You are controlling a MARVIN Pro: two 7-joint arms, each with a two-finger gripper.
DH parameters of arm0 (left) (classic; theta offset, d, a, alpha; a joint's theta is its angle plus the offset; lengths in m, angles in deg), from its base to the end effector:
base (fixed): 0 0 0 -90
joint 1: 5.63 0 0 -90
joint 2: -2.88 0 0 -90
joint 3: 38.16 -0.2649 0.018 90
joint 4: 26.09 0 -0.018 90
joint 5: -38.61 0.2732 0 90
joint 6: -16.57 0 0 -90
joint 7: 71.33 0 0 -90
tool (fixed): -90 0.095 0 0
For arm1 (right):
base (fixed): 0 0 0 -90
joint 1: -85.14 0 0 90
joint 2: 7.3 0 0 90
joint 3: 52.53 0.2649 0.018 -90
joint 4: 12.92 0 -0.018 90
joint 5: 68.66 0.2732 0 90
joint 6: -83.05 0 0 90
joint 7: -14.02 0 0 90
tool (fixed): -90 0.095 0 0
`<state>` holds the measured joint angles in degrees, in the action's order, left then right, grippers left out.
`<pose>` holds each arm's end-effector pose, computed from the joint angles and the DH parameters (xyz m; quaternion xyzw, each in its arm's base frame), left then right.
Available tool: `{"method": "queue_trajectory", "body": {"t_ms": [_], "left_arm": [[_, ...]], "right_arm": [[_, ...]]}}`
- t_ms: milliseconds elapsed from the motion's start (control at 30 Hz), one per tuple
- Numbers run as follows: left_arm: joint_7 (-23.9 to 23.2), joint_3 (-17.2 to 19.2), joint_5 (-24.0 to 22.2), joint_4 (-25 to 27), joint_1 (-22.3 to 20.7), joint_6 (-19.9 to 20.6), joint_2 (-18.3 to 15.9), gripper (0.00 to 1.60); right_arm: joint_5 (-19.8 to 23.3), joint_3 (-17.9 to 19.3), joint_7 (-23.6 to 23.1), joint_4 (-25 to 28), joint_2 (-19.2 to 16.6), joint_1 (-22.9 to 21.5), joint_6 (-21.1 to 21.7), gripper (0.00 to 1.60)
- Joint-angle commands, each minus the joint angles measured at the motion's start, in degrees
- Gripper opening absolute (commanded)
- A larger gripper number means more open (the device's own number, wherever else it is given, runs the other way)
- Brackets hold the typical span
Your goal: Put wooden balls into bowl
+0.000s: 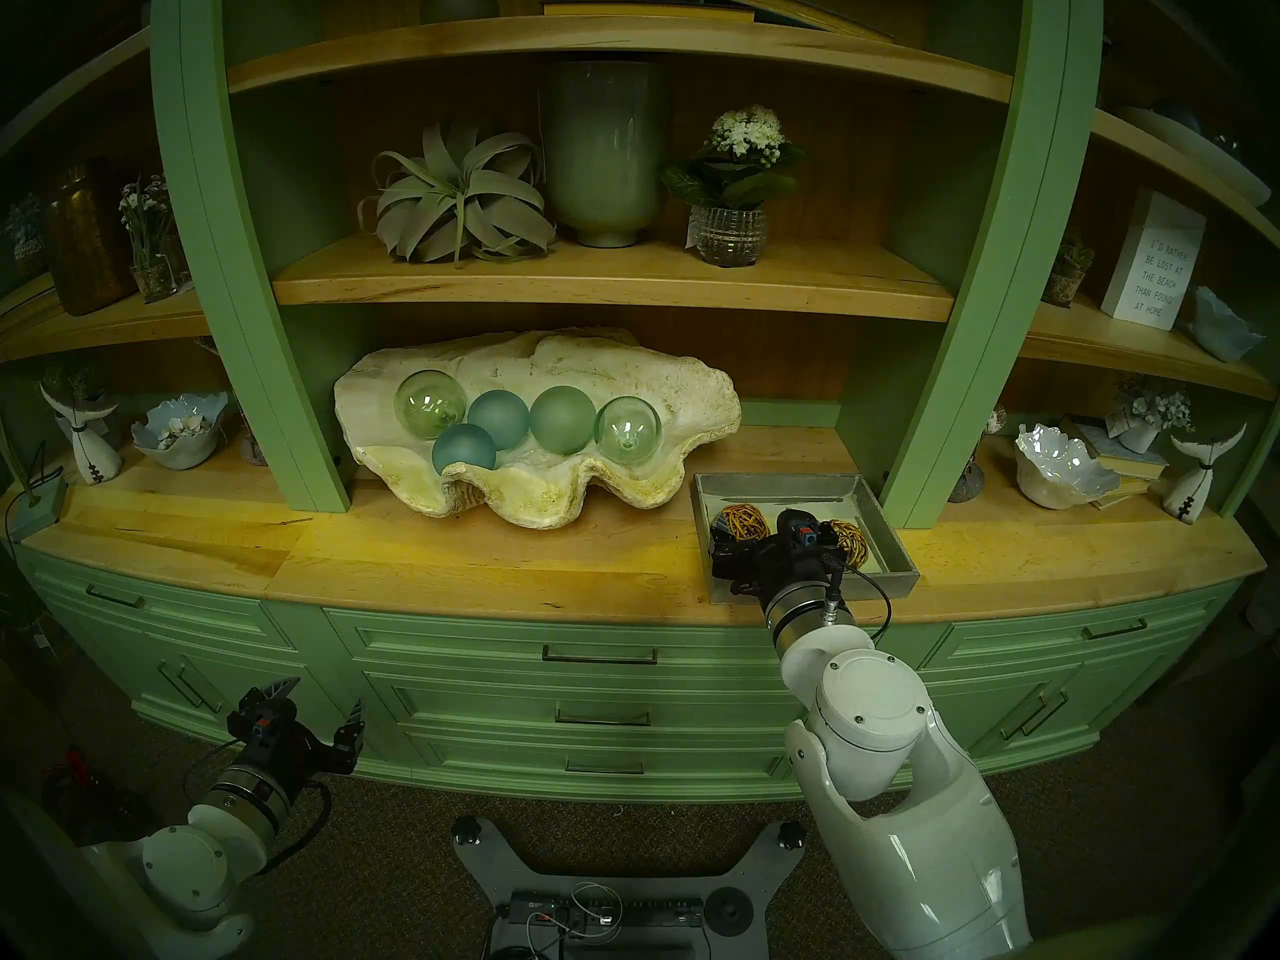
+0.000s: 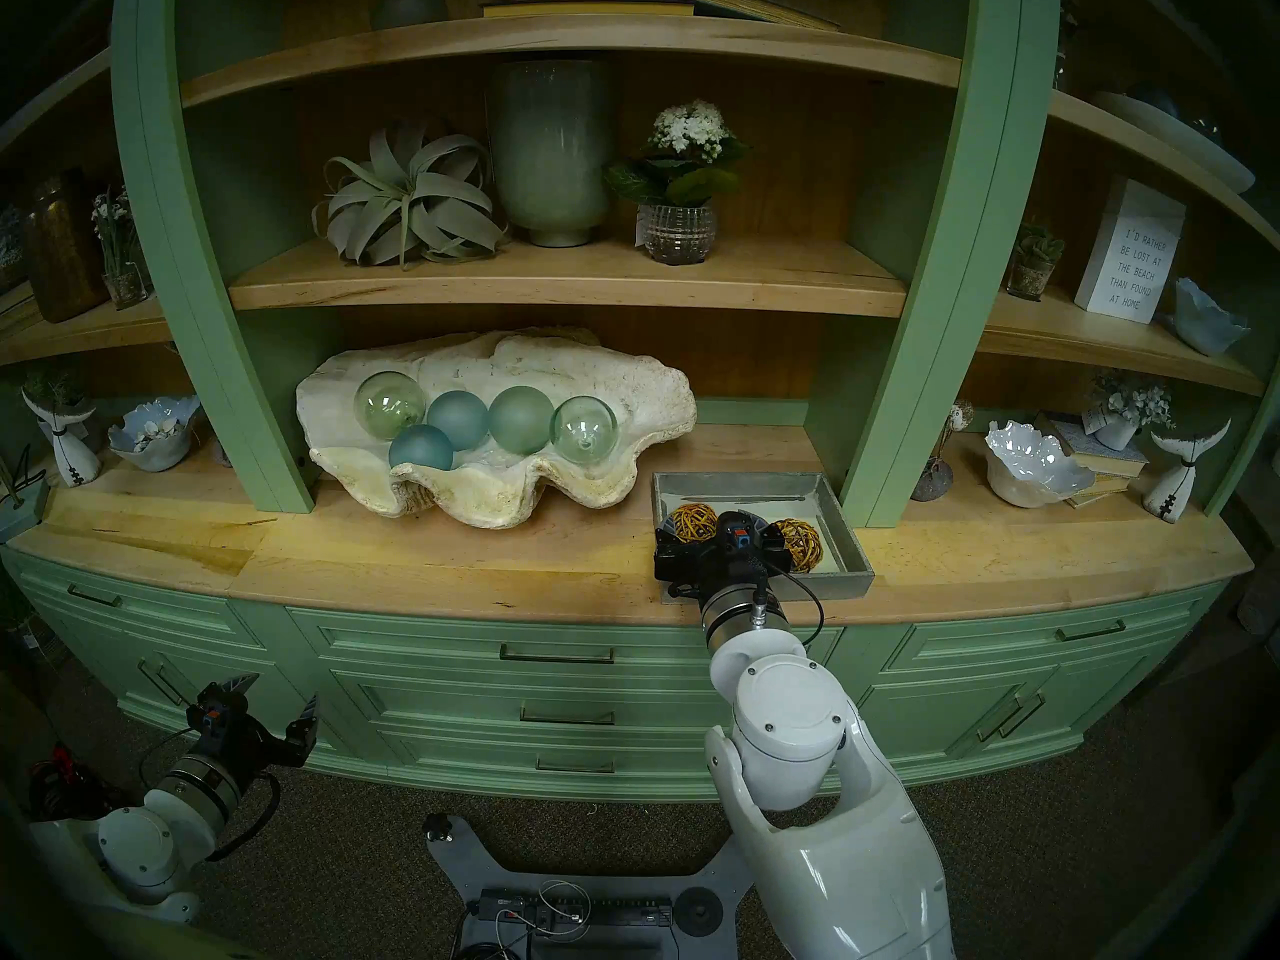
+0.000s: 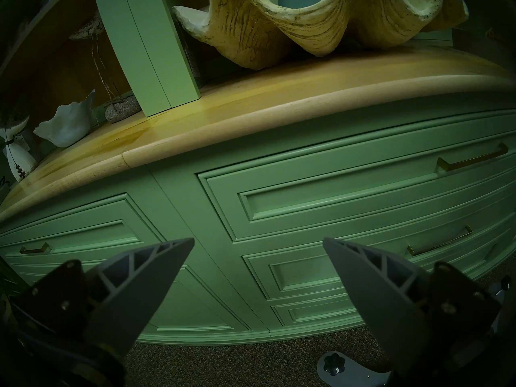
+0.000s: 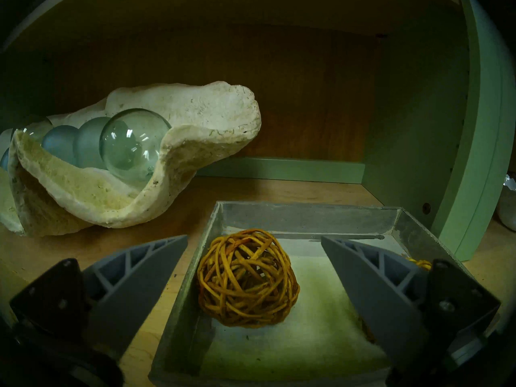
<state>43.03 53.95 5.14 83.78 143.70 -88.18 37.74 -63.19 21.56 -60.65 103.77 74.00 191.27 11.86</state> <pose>0.1437 0.1674 -0.3321 -0.8373 0.0916 -0.5300 0.0985 0.2964 0.0546 -0.2500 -0.7664 -0.0285 -0.6416 0.0131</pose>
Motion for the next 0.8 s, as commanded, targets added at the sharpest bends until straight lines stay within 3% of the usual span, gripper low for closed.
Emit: {"method": "queue_trajectory", "body": {"t_ms": [0, 767], "left_arm": [[0.0, 0.7, 0.0, 0.6, -0.1, -0.6, -0.1, 1.60], [0.1, 0.7, -0.1, 0.7, 0.0, -0.7, -0.3, 1.60]], "right_arm": [[-0.3, -0.4, 0.4, -0.1, 1.8, -5.2, 1.1, 1.60], [1.4, 0.6, 0.3, -3.4, 3.8, -5.5, 3.5, 1.60]]}}
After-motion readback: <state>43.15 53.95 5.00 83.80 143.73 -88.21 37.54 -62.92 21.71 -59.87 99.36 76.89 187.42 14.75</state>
